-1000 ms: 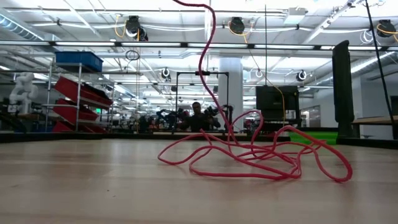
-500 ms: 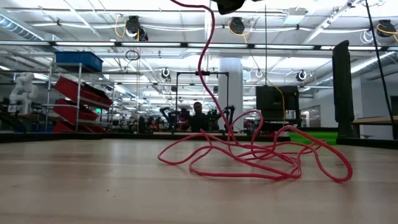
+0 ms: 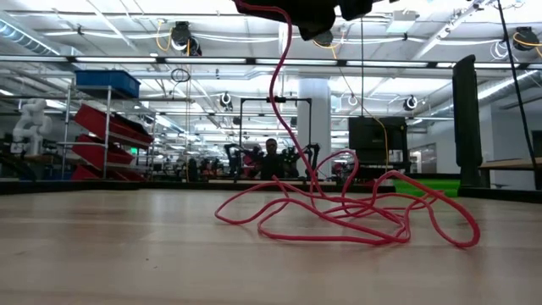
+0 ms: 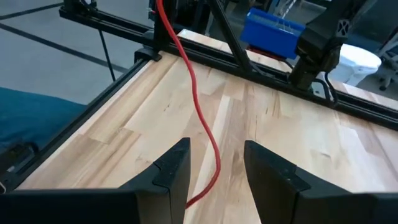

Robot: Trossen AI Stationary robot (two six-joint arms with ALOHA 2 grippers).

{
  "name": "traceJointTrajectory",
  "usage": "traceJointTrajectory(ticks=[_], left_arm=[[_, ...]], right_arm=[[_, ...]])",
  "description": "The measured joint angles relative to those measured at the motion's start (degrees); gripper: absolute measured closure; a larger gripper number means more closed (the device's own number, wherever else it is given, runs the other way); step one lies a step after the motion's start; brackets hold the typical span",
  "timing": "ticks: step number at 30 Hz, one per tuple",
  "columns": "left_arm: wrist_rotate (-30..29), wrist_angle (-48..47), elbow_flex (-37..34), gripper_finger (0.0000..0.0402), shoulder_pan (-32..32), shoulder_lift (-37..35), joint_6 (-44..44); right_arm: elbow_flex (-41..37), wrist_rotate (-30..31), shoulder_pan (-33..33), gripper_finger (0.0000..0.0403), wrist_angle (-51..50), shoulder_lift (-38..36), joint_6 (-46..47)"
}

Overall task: Coil cords
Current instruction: Coil the red wire into the spool

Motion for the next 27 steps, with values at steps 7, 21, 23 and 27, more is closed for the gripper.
traceJointTrajectory(ticks=[7, 21, 23, 27], left_arm=[[0.0, 0.0, 0.0, 0.0386, 0.0, 0.0, 0.0], [0.0, 0.0, 0.0, 0.0386, 0.0, 0.0, -0.1], [0.0, 0.0, 0.0, 0.0386, 0.0, 0.0, -0.1], [0.0, 0.0, 0.0, 0.0386, 0.0, 0.0, -0.1]], right_arm=[[0.0, -1.7, -0.2, 0.0269, -2.7, 0.0, 1.2], [0.0, -1.5, -0.7, 0.0398, -5.4, 0.0, -0.3], [0.0, -1.6, -0.7, 0.0399, -5.6, 0.0, -0.5], [0.0, -2.8, -0.7, 0.0401, -6.0, 0.0, -0.8]])
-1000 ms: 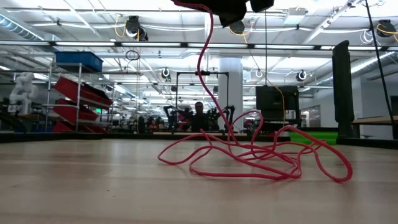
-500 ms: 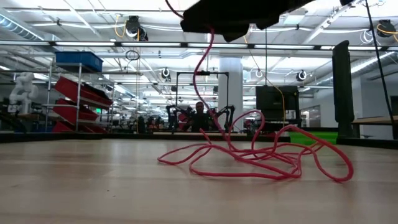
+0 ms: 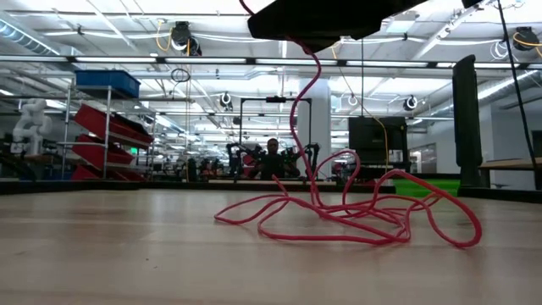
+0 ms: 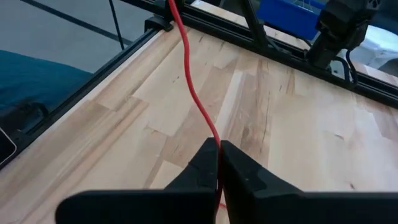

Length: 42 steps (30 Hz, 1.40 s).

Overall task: Coil cords
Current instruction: Coil the red wire into the spool

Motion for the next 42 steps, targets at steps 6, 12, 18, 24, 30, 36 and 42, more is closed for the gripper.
traceJointTrajectory(ticks=[6, 12, 18, 24, 30, 36, 42], left_arm=[[-0.4, -0.3, 0.0, 0.0386, 0.0, 0.0, 0.1], [0.5, -3.9, 0.0, 0.0386, -1.1, 0.0, 0.2], [0.7, -3.9, 0.0, 0.0386, -1.7, 0.0, 0.3], [0.7, -3.9, 0.0, 0.0386, -2.0, 0.0, 1.3], [0.7, -4.2, 0.0, 0.0386, -2.0, 0.0, 1.3], [0.7, -4.3, 0.0, 0.0386, -2.0, 0.0, 1.4], [0.2, -4.9, 0.0, 0.0386, -2.0, 0.0, 1.7]], right_arm=[[0.0, 0.1, 0.0, 0.0402, -2.5, -0.7, -0.5], [0.0, 2.9, 0.0, 0.0402, -10.0, -4.4, 2.7], [0.0, 7.3, 0.4, 0.0403, -18.1, -9.8, 7.1], [0.0, 13.7, 2.0, 0.0403, -26.4, -15.9, 11.3], [0.0, 17.0, 5.4, 0.0403, -31.2, -21.4, 13.8], [0.0, 21.4, 10.3, 0.0403, -32.4, -26.0, 14.3], [0.0, 21.7, 14.1, 0.0403, -31.7, -28.3, 14.1]])
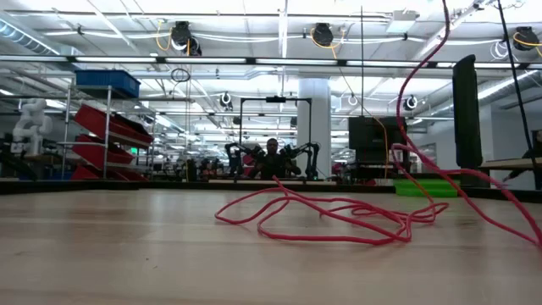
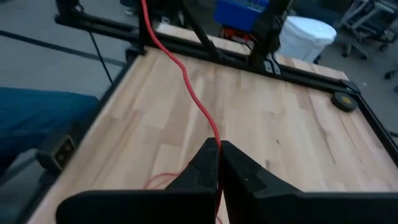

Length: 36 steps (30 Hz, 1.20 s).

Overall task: Coil cords
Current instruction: Coil the red wire into the spool

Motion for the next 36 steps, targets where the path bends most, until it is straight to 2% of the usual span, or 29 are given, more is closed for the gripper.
traceJointTrajectory(ticks=[14, 20, 29, 36], left_arm=[[-3.7, -1.5, 0.0, 0.0386, 1.3, 0.0, -0.3], [-3.8, -1.3, 0.0, 0.0386, 3.4, 0.0, -3.3], [-2.5, -1.4, 0.0, 0.0386, 5.9, 0.3, -7.8], [-2.5, -0.4, 0.0, 0.0386, 7.5, 0.5, -10.2]], right_arm=[[0.0, 0.7, 2.2, 0.0403, 9.9, 0.1, -5.5], [0.0, -0.7, 2.2, 0.0403, 11.6, 0.8, -6.4], [0.0, -0.9, 2.0, 0.0403, 20.8, 4.2, -13.8], [0.0, -1.2, 0.3, 0.0403, 23.7, 6.2, -14.6]])
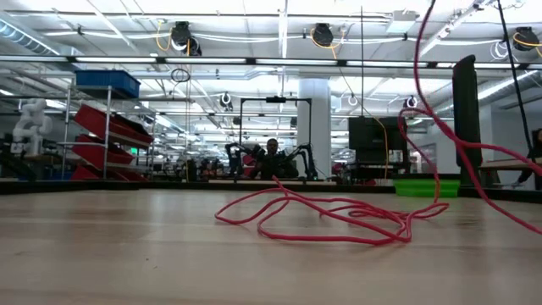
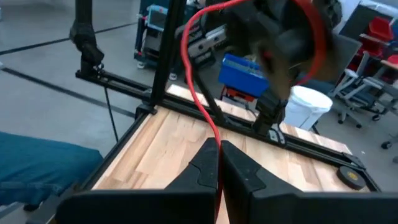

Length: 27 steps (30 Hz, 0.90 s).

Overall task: Coil cords
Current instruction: Coil the red wire into the spool

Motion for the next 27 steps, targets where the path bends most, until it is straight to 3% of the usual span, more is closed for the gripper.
traceJointTrajectory(ticks=[6, 21, 27], left_arm=[[0.0, 0.9, 0.0, 0.0395, 2.0, 0.0, -4.4], [0.0, 1.2, 0.0, 0.0398, 4.9, 2.3, -6.9], [0.0, 6.6, 0.0, 0.0399, 6.4, 4.6, -6.8]], right_arm=[[0.0, -4.1, -2.7, 0.0403, 1.3, 2.1, 0.5], [0.0, -4.2, -5.4, 0.0403, 8.4, 4.8, 0.0], [0.0, -3.9, -5.8, 0.0403, 11.6, 6.3, -0.2]])
